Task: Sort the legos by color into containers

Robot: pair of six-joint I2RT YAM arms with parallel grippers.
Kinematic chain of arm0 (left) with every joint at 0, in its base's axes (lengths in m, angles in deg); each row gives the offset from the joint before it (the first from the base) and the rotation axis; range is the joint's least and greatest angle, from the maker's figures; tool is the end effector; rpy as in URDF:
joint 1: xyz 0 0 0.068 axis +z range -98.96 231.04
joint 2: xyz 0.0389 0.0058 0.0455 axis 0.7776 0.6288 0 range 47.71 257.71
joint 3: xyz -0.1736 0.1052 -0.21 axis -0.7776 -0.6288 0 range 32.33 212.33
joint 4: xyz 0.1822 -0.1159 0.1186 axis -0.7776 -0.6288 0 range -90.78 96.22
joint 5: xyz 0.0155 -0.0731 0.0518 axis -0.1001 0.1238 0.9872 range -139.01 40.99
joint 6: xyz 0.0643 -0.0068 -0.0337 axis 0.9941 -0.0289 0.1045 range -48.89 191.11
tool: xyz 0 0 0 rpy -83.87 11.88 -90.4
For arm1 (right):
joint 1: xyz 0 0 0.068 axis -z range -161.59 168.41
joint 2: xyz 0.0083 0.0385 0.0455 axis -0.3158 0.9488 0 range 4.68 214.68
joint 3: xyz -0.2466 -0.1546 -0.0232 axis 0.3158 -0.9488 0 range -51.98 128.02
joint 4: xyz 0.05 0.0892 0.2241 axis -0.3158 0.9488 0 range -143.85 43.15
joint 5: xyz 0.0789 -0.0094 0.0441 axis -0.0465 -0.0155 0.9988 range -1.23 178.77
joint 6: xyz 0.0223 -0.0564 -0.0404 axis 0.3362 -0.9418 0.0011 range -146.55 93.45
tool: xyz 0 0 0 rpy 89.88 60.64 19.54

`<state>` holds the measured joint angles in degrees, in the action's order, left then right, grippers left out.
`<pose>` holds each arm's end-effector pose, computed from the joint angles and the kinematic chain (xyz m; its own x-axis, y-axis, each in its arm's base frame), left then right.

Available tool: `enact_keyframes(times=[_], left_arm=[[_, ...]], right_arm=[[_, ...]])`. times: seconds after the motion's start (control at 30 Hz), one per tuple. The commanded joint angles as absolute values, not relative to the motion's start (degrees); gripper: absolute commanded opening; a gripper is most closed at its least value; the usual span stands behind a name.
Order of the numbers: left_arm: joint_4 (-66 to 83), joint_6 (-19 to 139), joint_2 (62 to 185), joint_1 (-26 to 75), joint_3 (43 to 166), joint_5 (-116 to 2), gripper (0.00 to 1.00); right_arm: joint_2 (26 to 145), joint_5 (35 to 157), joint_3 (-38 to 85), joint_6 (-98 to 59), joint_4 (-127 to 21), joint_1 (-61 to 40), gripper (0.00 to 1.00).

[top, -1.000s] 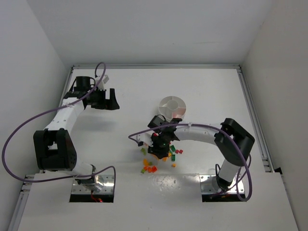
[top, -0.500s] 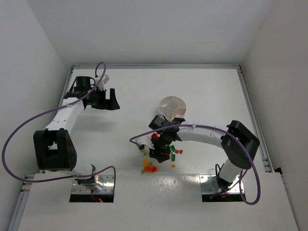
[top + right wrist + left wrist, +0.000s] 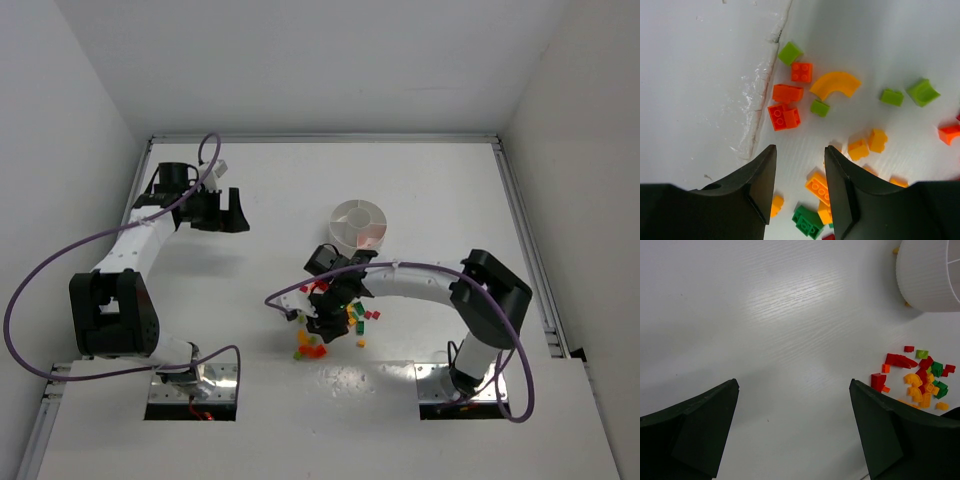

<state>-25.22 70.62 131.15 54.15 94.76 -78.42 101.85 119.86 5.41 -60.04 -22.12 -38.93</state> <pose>0.3010 -0.0135 0.2690 -0.7937 -0.0507 -0.6061 0.2448 0.8857 -0.3945 0.1406 0.2775 0.1755 0.0197 -0.8448 -0.5348 -0.9574 -0.1701 0.2335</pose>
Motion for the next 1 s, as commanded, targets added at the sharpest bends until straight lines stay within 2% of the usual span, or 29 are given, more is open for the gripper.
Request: enact_keyframes(times=[0.0,0.67,0.87,0.97], left_arm=[[-24.3,70.4,128.9,54.9,94.8,-79.7,0.99],[-24.3,72.5,128.9,54.9,94.3,-79.2,0.99],[-24.3,72.5,128.9,55.4,94.3,-79.2,0.99],[-24.3,73.0,128.9,56.0,94.3,-79.2,0.99]], right_arm=[[103.1,123.2,7.9,-62.5,-23.7,-40.0,0.44],[109.6,123.2,8.9,-63.2,-25.4,-42.2,0.44],[111.4,123.2,9.5,-63.2,-25.9,-42.2,0.42],[111.4,123.2,9.5,-63.2,-25.9,-42.8,0.35]])
